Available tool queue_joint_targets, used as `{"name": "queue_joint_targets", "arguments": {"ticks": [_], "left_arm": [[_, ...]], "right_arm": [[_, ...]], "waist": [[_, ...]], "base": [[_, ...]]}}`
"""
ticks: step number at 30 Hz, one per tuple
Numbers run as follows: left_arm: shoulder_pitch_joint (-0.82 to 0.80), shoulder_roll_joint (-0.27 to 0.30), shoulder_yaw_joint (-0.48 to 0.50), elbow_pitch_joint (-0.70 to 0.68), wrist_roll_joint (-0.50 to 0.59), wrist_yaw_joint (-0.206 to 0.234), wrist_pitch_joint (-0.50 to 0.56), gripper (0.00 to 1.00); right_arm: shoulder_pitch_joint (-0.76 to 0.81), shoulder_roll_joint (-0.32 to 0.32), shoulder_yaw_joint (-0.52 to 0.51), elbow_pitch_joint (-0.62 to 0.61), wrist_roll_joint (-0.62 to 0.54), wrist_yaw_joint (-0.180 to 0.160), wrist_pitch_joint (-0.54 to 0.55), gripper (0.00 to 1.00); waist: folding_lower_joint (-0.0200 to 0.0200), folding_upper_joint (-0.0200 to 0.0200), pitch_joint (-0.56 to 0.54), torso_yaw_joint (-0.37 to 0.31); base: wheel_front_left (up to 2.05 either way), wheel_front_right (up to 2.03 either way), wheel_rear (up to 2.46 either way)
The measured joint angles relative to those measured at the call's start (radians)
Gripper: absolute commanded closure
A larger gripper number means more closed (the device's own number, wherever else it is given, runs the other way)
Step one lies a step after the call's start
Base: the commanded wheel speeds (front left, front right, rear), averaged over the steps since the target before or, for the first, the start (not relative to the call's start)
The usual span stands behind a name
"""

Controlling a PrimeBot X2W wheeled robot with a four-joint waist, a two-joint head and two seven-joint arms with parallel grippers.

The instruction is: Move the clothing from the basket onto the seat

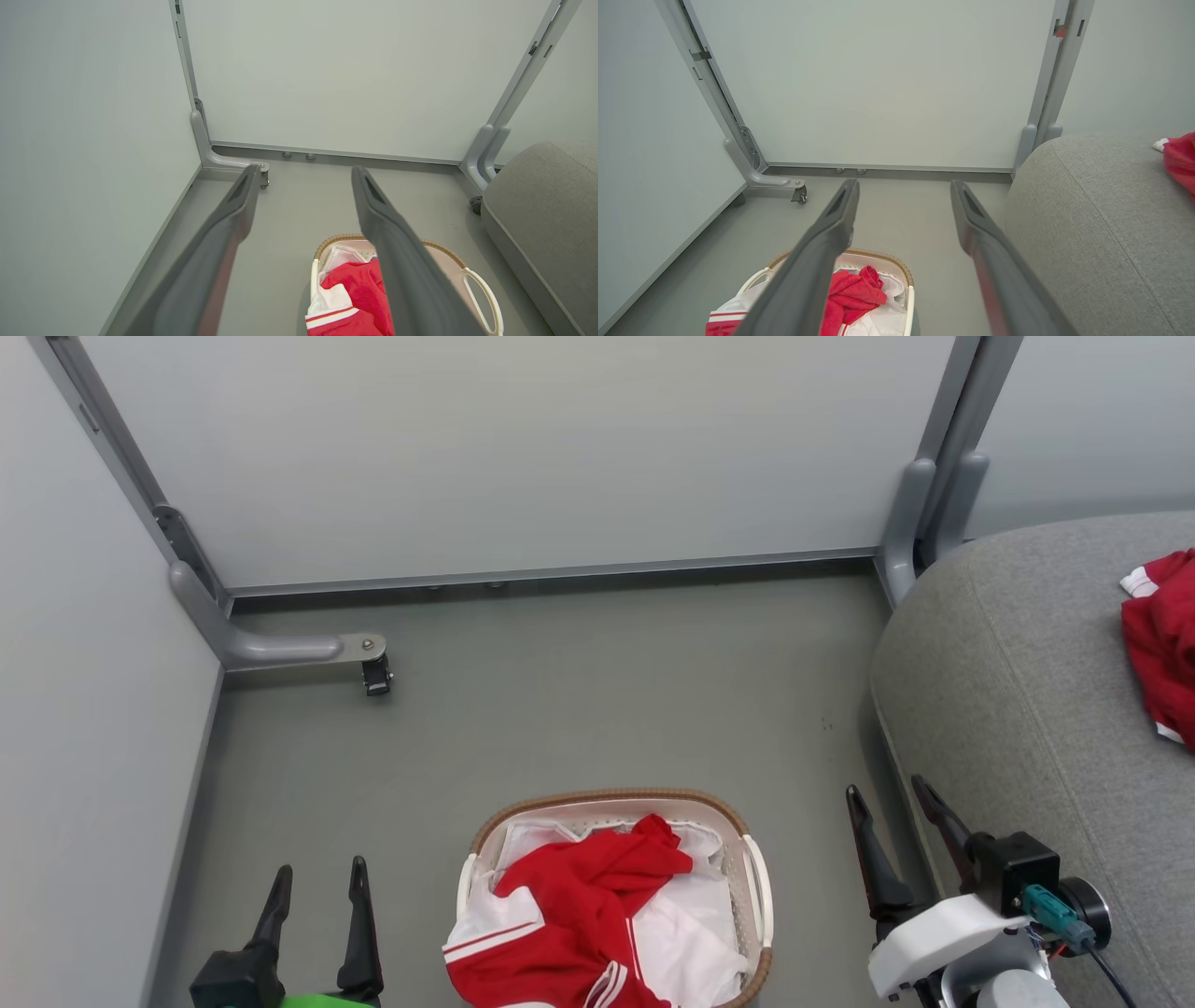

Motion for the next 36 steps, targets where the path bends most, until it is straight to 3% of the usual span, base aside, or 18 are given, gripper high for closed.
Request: {"name": "queue_joint_targets", "arguments": {"ticks": [8, 16, 26, 36], "left_arm": [[-0.008, 0.000, -0.032, 0.008, 0.020, -0.007, 0.000, 0.00], [-0.154, -0.001, -0.137, 0.090, 0.090, -0.042, 0.000, 0.00], [-0.432, 0.008, -0.317, 0.356, 0.179, -0.071, 0.008, 0.00], [-0.717, 0.028, -0.393, 0.664, 0.225, -0.075, 0.074, 0.00]], "right_arm": [[-0.005, 0.000, -0.007, -0.008, -0.002, 0.000, 0.000, 0.00], [-0.072, 0.000, -0.022, -0.037, -0.030, 0.000, 0.000, 0.00], [-0.196, 0.000, 0.007, -0.068, -0.060, 0.000, 0.000, 0.00], [-0.311, -0.001, 0.027, -0.117, -0.040, 0.000, 0.000, 0.00]], "waist": [[0.0000, 0.0000, 0.026, -0.003], [0.0000, 0.0000, 0.113, -0.015], [0.0000, 0.0000, 0.283, -0.062], [0.0000, 0.0000, 0.495, -0.139]], "base": [[0.00, 0.00, 0.00], [0.00, 0.00, 0.00], [0.00, 0.00, 0.00], [0.00, 0.00, 0.00]]}}
